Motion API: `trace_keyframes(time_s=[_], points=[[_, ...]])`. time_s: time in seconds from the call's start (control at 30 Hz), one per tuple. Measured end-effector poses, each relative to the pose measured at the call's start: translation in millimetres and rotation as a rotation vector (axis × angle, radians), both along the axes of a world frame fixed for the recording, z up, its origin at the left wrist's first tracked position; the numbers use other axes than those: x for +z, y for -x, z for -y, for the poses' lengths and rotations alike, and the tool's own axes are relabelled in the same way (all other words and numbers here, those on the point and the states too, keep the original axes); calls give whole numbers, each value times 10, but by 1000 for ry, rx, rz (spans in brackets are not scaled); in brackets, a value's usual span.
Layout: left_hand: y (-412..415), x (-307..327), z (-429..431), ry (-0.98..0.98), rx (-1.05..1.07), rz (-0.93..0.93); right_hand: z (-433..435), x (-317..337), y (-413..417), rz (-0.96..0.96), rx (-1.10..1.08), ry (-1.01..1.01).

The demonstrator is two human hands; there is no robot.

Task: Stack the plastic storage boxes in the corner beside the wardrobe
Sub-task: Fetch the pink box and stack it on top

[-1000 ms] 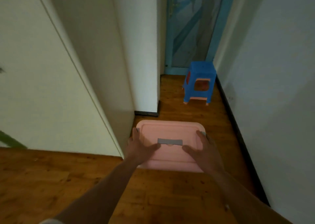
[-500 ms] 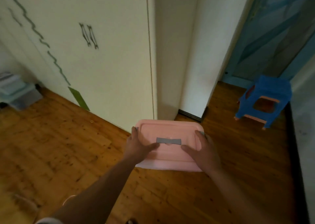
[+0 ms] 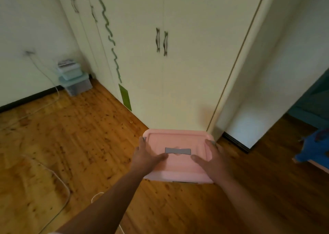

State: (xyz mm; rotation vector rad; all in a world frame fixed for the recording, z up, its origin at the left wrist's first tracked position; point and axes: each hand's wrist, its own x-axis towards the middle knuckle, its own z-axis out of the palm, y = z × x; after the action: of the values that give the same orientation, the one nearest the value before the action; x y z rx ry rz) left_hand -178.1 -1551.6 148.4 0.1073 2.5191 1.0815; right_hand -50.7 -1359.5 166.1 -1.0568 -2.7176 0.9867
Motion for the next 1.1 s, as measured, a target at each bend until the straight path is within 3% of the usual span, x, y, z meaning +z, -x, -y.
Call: trace_keyframes(time_s=[0.63, 1.1], points=[[1668, 154, 1514, -61, 392, -79, 1181, 219, 2347, -60, 344, -75], [2908, 248, 1649, -94, 664, -74, 1266, 135, 4228, -101, 596, -78]])
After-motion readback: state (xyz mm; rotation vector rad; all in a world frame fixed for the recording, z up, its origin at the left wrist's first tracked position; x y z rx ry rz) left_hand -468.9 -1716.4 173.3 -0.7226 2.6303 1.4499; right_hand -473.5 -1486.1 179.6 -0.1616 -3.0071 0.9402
